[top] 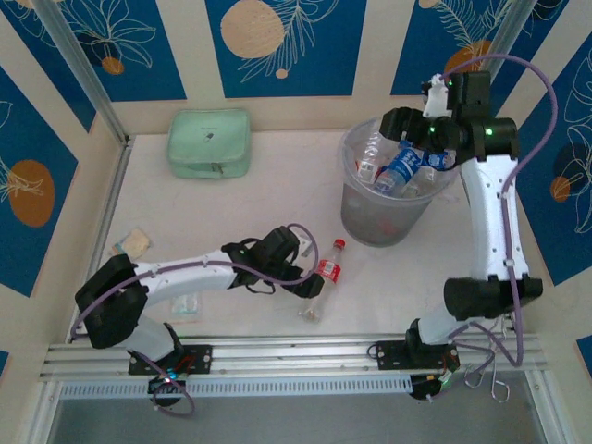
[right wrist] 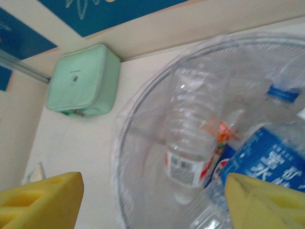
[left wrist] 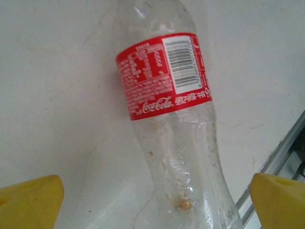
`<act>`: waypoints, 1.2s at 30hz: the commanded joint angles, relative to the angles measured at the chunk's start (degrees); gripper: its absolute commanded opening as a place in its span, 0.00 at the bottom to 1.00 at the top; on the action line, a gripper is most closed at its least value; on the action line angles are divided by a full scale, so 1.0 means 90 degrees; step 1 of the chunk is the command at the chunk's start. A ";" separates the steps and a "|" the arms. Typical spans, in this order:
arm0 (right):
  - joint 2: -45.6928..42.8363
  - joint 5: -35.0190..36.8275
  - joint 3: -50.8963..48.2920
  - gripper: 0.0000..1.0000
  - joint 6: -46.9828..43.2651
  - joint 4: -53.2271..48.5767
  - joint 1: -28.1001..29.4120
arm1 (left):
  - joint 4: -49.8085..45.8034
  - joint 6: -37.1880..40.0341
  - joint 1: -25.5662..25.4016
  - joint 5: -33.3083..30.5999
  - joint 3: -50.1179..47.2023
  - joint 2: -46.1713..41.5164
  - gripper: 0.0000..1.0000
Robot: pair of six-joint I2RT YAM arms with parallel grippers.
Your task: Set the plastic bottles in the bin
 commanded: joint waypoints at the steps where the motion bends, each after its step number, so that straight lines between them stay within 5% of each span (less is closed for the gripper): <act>1: -0.0397 -0.0650 -0.0388 0.78 0.0208 0.0389 -0.0073 | -0.0104 -0.0066 -0.0174 -0.0083 0.0180 0.0406 1.00; 7: -0.0721 -0.0774 -0.0757 0.78 0.0142 0.0345 -0.0129 | -0.0052 -0.0051 -0.0372 0.0043 0.0602 0.1126 0.98; 14: -0.1085 -0.0945 -0.1293 0.78 0.0129 0.0515 -0.0187 | -0.0618 0.0045 -0.0372 -0.0451 0.0686 0.1153 0.61; 19: -0.1215 -0.1129 -0.1475 0.77 0.0149 0.0518 -0.0208 | -0.0851 0.0167 -0.0327 -0.0780 0.0661 0.0721 0.50; 28: -0.1513 -0.3193 -0.2035 0.76 0.0968 0.1544 0.0088 | -0.0896 0.0529 -0.0069 -0.2525 0.0257 -0.1042 0.47; 36: -0.1041 -0.2244 -0.1977 0.75 0.1069 0.2086 0.1738 | 0.0618 0.0525 0.0448 -0.2529 -0.0315 -0.3060 0.42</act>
